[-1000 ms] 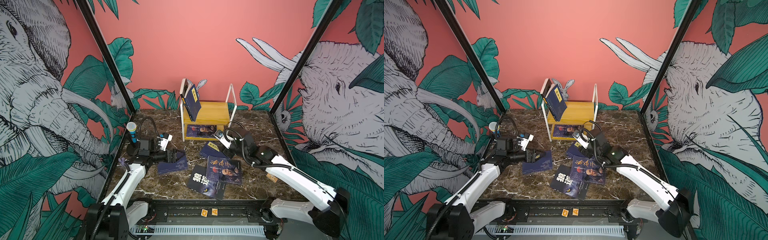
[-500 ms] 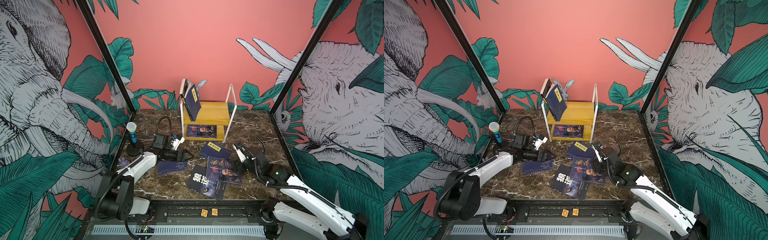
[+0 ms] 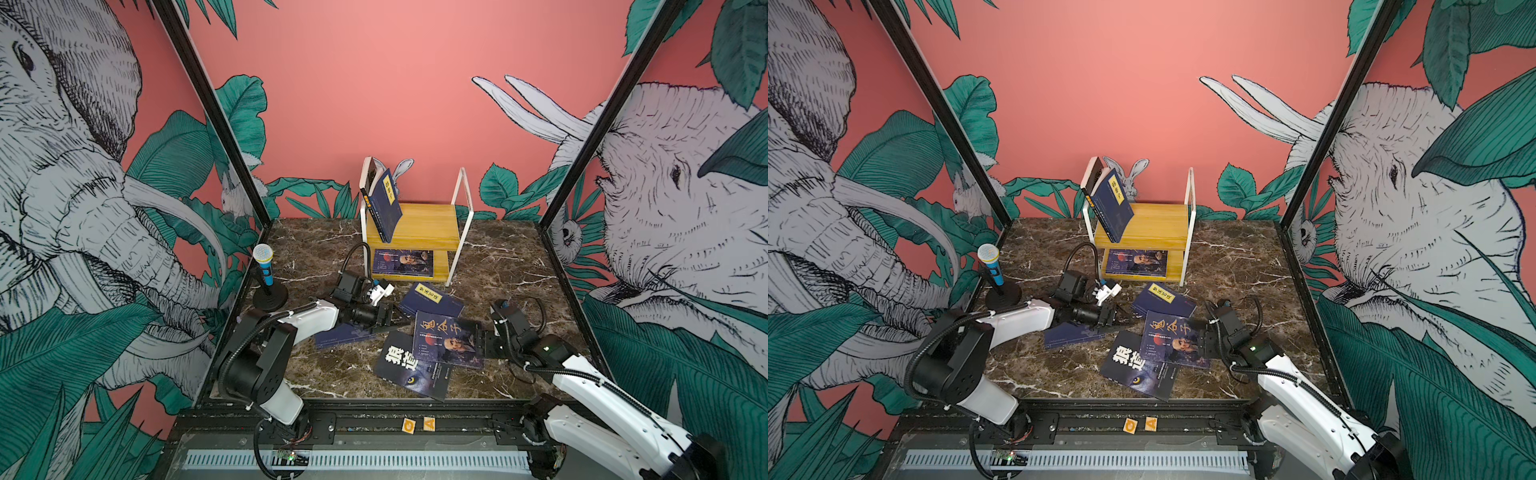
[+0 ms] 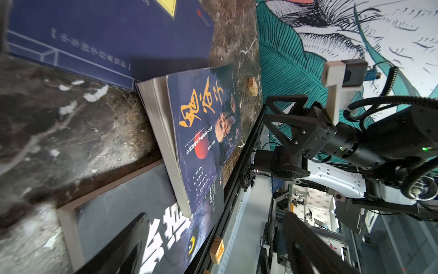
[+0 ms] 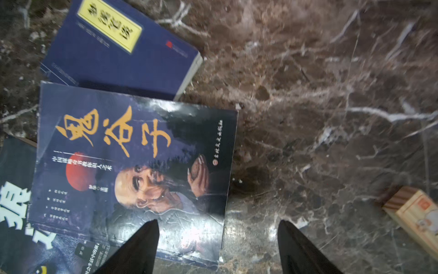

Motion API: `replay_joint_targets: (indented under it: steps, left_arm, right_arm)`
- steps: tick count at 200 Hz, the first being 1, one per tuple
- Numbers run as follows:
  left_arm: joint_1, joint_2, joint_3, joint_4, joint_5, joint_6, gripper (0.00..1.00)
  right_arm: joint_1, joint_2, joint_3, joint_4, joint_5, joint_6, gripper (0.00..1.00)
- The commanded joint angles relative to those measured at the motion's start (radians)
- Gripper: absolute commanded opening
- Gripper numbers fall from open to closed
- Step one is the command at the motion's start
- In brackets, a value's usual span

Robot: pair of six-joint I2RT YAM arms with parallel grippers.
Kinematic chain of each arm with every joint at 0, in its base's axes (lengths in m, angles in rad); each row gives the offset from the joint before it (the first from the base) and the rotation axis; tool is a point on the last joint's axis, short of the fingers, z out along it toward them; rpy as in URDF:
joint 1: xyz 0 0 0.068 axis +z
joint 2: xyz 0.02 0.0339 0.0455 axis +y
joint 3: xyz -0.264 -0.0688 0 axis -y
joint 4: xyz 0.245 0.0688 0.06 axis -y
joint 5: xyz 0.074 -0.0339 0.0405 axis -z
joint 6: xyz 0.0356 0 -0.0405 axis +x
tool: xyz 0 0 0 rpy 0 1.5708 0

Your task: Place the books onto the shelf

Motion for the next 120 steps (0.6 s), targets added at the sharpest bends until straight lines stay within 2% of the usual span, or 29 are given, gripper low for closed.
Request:
replay_joint_targets:
  steps: [1, 34, 120]
  left_arm:
    - [-0.046, 0.039, 0.072, -0.007, 0.014, -0.035, 0.88]
    - [-0.117, 0.126, 0.181, -0.151, -0.039, 0.056, 0.91]
    - [-0.118, 0.225, 0.249, -0.238, -0.093, 0.081, 0.89]
  right_arm:
    - [-0.023, 0.006, -0.02, 0.039, -0.074, 0.097, 0.8]
    - [-0.031, 0.013, -0.08, 0.109, -0.108, 0.142, 0.79]
    - [-0.032, 0.059, -0.179, 0.229, -0.172, 0.171, 0.75]
